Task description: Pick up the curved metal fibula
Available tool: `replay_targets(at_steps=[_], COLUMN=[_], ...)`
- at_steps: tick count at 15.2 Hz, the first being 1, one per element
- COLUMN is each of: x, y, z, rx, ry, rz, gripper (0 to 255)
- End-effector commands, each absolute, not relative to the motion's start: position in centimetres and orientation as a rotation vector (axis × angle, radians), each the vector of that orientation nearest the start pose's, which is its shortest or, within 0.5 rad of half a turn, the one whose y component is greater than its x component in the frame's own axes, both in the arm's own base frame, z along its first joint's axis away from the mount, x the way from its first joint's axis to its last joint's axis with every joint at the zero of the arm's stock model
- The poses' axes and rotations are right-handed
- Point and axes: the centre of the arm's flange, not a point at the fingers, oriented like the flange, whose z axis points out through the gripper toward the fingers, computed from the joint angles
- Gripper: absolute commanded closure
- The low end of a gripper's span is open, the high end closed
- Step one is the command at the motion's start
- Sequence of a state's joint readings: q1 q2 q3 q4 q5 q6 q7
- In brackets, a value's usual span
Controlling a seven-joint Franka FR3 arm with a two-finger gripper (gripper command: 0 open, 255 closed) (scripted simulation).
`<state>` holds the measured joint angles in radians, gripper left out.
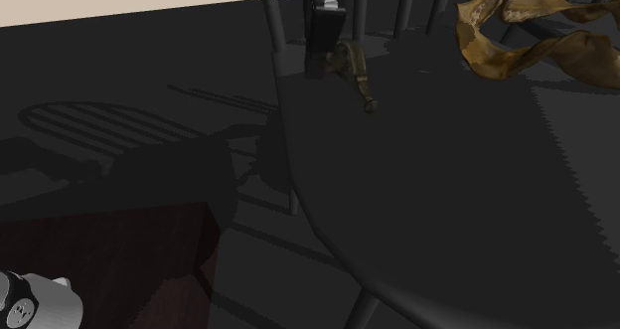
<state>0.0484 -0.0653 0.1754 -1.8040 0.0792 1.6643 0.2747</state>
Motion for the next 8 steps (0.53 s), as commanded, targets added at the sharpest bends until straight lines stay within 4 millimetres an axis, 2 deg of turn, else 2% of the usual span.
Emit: replay_targets(at_steps=[1, 8], x=[51.9, 51.9], y=[12.9, 12.9], z=[56.8, 60.5], rx=[-3.090, -3.090], ry=[0.096, 0.096], rz=[0.139, 0.139], gripper=[255, 255])
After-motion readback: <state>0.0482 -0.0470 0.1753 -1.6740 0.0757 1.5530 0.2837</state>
